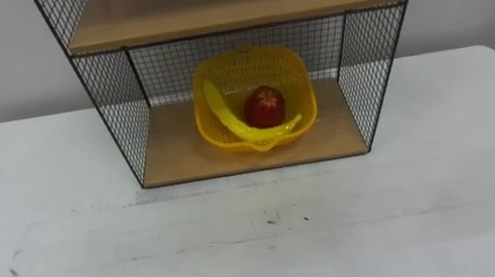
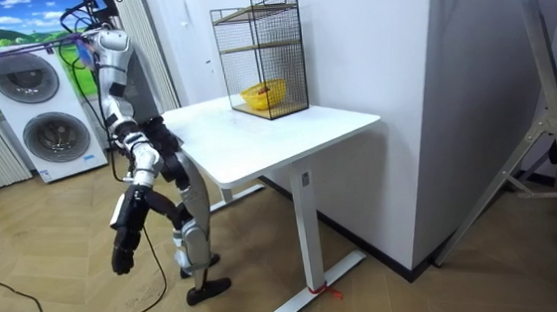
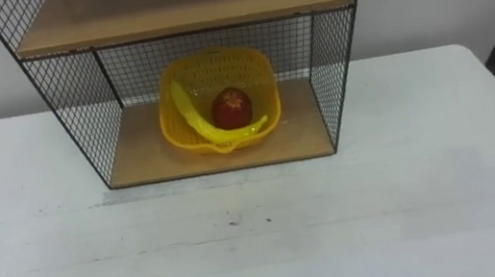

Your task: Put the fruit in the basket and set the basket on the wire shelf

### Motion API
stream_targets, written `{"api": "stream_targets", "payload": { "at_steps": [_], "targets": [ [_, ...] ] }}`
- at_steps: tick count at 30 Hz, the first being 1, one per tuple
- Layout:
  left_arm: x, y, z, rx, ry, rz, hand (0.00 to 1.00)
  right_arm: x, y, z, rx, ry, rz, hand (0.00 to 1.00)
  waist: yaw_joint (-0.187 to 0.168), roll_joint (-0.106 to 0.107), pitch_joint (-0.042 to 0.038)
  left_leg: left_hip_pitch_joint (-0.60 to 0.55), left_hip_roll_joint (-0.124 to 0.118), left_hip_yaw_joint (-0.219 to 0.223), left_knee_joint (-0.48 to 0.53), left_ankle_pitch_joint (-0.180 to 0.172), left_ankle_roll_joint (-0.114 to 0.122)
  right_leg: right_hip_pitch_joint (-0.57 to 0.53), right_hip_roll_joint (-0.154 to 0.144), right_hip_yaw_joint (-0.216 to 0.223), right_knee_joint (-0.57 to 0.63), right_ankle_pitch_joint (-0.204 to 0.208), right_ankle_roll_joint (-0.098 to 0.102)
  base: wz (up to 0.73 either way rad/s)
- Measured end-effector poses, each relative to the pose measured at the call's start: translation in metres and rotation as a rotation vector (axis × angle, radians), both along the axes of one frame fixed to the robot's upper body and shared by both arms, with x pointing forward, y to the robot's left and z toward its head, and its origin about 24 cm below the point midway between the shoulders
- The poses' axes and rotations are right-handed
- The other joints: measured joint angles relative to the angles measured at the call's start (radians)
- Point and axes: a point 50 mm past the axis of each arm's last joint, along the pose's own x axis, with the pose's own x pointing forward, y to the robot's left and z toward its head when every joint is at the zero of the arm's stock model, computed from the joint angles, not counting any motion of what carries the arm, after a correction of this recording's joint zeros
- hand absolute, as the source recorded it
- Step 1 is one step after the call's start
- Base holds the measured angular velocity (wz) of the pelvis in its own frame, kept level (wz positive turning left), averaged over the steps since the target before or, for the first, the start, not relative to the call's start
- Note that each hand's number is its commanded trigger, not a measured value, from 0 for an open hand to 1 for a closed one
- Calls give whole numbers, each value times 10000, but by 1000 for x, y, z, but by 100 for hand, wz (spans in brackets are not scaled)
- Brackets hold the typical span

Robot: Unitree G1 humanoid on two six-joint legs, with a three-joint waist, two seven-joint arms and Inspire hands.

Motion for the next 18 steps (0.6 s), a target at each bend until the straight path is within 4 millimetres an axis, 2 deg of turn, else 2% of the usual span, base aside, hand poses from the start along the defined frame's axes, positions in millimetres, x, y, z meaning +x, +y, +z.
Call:
{"api": "stream_targets", "payload": {
  "at_steps": [3, 6, 8, 9, 11, 14, 18],
  "targets": [
    [7, -21, -21, -1320, 865, -2180, 0, 8, 19, -20, 1306, 707, 1208, 0, -27, -4, 7, 142, 0, 1, 0, 28, 48, 205, -24, -99, -19, 20, -2, 1],
    [16, -40, -36, -2559, 1439, -4661, 0, 17, 35, -36, 2667, 1536, 3428, 0, -22, -1, 14, 264, 8, 8, -28, -4, 54, 306, 19, -15, -173, 23, 7, 0],
    [26, -53, -45, -3434, 1867, -6920, 0, 27, 43, -43, 3378, 1899, 5420, 0, -8, -11, 46, 265, 4, 9, -91, 1, 67, 278, 25, -19, -185, 23, 7, 0],
    [29, -57, -47, -3626, 1982, -7510, 0, 31, 45, -45, 3573, 2055, 6001, 0, 0, -13, 64, 264, 4, 13, -117, 3, 67, 268, 27, -14, -189, 24, 7, -3],
    [38, -67, -53, -4364, 2537, -9719, 0, 45, 50, -52, 4284, 2593, 8354, 0, 27, -17, 109, 312, 41, 163, -157, 8, 66, 263, 57, 55, -193, 34, -6, -10],
    [47, -78, -59, -5053, 3137, -11818, 0, 57, 60, -58, 5119, 3001, 10619, 0, 38, -37, 129, 361, 56, 206, -164, 11, 68, 271, 87, 142, -168, 43, -12, -8],
    [55, -88, -65, -5806, 3912, -13330, 0, 65, 72, -65, 6163, 3310, 12276, 0, -4, -81, 140, 401, 48, 199, -165, 11, 69, 293, 85, 193, -189, 44, -10, -4]
  ]
}}
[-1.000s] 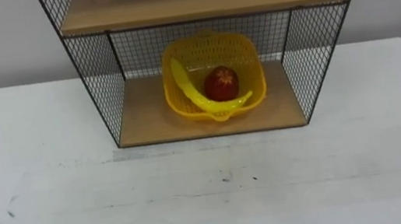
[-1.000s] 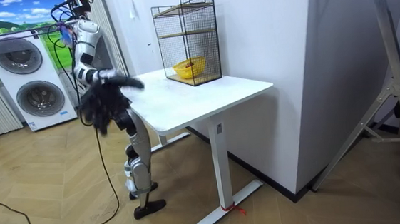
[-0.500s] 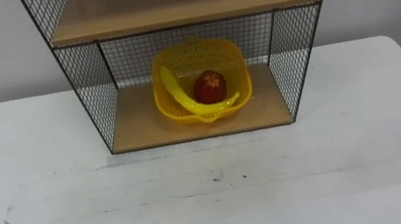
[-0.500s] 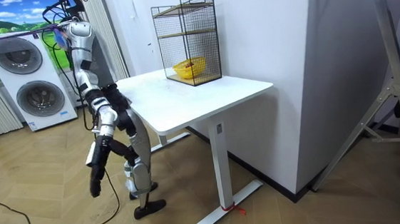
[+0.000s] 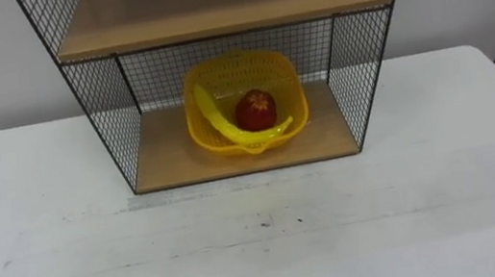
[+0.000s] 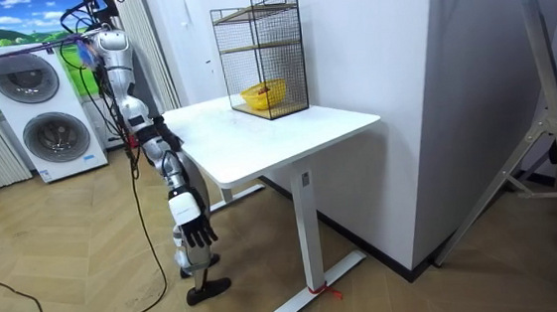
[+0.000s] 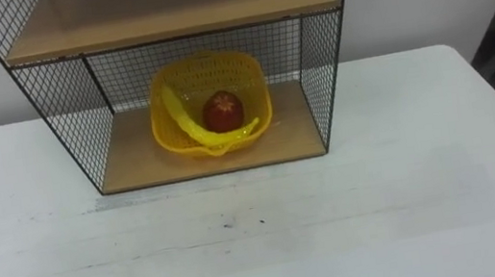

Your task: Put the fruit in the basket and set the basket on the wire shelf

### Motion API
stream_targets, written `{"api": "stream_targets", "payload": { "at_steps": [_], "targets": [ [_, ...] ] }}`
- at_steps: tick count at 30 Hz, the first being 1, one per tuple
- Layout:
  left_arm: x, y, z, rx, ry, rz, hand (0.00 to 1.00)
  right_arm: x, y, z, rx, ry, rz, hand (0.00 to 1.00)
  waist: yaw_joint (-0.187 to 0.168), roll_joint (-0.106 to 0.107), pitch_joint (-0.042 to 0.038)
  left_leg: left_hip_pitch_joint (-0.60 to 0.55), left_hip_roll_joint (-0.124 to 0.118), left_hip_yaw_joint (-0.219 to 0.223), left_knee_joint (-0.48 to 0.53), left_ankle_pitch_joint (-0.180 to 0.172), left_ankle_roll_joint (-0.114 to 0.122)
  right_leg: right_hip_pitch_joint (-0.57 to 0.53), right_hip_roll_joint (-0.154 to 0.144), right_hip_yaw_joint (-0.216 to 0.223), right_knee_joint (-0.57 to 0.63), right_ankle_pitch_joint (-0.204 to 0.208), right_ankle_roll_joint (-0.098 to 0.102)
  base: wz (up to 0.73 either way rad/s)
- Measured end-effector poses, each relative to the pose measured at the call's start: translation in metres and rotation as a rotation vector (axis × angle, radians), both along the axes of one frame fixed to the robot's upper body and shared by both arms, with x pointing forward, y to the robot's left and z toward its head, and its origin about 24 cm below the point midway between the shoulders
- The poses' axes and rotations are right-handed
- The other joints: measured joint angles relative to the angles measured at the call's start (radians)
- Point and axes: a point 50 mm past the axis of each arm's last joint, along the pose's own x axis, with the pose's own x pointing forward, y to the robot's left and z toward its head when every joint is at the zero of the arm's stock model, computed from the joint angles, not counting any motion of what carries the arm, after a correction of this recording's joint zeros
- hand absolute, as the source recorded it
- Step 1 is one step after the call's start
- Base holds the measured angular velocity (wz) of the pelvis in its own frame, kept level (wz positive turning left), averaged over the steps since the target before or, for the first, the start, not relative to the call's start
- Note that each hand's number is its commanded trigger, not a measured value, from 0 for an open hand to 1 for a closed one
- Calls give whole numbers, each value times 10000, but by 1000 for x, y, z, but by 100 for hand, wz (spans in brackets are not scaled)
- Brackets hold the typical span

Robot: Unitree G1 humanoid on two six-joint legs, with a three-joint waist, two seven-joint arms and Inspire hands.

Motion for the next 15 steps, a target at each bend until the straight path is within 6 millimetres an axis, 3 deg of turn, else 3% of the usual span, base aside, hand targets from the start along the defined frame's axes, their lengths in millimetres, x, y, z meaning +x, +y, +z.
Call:
{"api": "stream_targets", "payload": {
  "at_steps": [3, 9, 15],
  "targets": [
    [4, -4, -2, -21, 360, -1040, 0, 1, 6, -3, 561, 341, 914, 0, 2, -73, 87, 100, -1, 3, -6, 3, -1, 112, 37, -15, -31, 11, 3, 0],
    [8, -20, -8, -638, 1435, -3216, 0, 9, 18, -8, 1457, 1430, 3879, 0, 37, -116, 68, 86, 9, 21, 16, -2, 7, 137, 68, 41, -118, 63, 13, -2],
    [7, -37, -13, -1317, 1758, -3711, 0, 22, 30, -12, 2129, 1538, 4977, 0, 57, -169, 32, 100, 15, 24, 38, 0, 7, 160, 75, 56, -116, 71, 10, 0]
  ]
}}
